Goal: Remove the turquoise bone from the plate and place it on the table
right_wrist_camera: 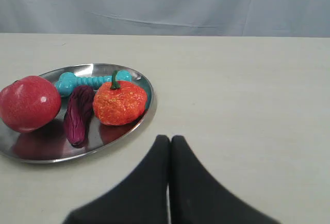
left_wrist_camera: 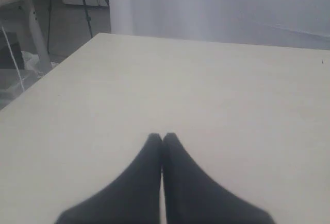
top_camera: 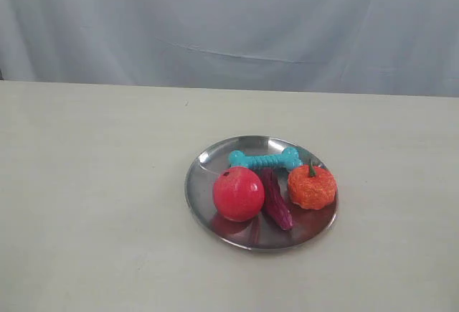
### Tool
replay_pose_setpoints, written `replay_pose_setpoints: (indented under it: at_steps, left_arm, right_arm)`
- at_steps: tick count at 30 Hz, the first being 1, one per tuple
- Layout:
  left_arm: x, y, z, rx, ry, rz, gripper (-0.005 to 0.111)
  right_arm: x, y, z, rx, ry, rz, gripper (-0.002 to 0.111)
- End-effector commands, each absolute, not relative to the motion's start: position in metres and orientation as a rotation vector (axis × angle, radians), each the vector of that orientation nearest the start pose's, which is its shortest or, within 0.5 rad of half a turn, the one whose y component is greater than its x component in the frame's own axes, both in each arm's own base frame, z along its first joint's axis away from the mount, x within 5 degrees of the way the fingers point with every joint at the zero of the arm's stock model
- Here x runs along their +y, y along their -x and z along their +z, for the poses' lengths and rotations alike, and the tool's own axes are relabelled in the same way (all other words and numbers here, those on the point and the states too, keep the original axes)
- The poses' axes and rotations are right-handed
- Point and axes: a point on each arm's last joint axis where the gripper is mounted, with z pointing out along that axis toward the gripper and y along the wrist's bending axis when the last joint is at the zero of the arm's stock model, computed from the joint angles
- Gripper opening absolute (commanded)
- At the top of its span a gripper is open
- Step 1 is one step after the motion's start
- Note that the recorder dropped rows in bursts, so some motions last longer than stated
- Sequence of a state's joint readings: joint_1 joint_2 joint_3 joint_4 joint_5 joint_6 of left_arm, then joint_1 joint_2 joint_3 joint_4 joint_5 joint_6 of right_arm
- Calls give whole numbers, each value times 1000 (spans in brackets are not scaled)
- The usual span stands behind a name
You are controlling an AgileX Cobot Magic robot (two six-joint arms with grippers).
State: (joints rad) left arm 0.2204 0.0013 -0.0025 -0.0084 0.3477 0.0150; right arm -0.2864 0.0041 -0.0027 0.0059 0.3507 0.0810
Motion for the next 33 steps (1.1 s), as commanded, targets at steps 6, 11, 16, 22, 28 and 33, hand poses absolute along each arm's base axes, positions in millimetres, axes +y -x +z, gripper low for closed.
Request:
replay_pose_setpoints:
  at_steps: [6, 11, 16, 22, 28, 33]
  left_arm:
    - [12, -52, 182, 1818, 196, 159, 0]
    - [12, -52, 182, 1818, 196, 159, 0]
    - [12, -52, 182, 1818, 196, 159, 0]
    - [12, -52, 182, 1818, 198, 157, 0]
    - [12, -52, 182, 1818, 199, 155, 0]
    - [12, -52, 182, 1818, 199, 155, 0]
  right_arm:
    - [-15, -51, 182, 1802, -335, -143, 0]
    - [-16, -52, 186, 1763, -321, -156, 0]
    - [-16, -54, 197, 1643, -298, -164, 0]
    - [-16, -54, 217, 1426, -257, -176, 0]
    - [-14, -49, 236, 1213, -217, -185, 0]
    - [-14, -47, 241, 1146, -205, -188, 0]
